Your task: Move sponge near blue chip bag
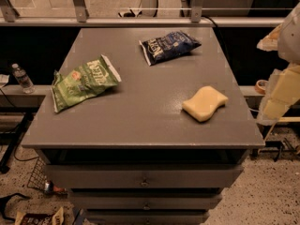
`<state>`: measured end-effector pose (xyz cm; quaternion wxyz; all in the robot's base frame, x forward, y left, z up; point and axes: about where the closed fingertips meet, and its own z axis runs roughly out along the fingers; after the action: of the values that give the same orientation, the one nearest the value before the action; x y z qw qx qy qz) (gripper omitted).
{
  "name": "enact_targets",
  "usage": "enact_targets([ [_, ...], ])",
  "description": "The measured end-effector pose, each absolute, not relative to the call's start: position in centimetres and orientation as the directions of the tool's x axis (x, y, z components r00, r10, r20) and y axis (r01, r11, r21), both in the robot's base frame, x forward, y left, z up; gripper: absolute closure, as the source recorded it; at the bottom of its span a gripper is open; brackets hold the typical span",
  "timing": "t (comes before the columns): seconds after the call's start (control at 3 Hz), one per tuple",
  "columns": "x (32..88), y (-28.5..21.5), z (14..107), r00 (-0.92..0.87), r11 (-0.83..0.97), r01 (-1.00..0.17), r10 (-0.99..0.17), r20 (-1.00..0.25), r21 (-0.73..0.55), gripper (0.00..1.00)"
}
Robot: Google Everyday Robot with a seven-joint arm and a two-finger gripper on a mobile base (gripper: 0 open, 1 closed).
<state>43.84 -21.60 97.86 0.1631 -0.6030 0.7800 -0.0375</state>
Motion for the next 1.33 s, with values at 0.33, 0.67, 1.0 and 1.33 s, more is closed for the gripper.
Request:
enact_targets([
  [0.33, 44.2, -21.3, 97.6, -0.212, 0.264, -0.928, -0.954, -0.21, -0.264, 0.0],
  [0.67, 46.7, -19.7, 95.1, -0.144, 0.191, -0.948, -0.971, -0.192, -0.255, 0.0],
  [1.0, 49.0, -17.3, 91.6, -0.069, 0.114, -0.969, -0.976, -0.205, -0.219, 0.0],
  [1.33, 50.3, -16.1, 88.3, -0.042, 0.078, -0.983, -0.977, -0.207, -0.166, 0.0],
])
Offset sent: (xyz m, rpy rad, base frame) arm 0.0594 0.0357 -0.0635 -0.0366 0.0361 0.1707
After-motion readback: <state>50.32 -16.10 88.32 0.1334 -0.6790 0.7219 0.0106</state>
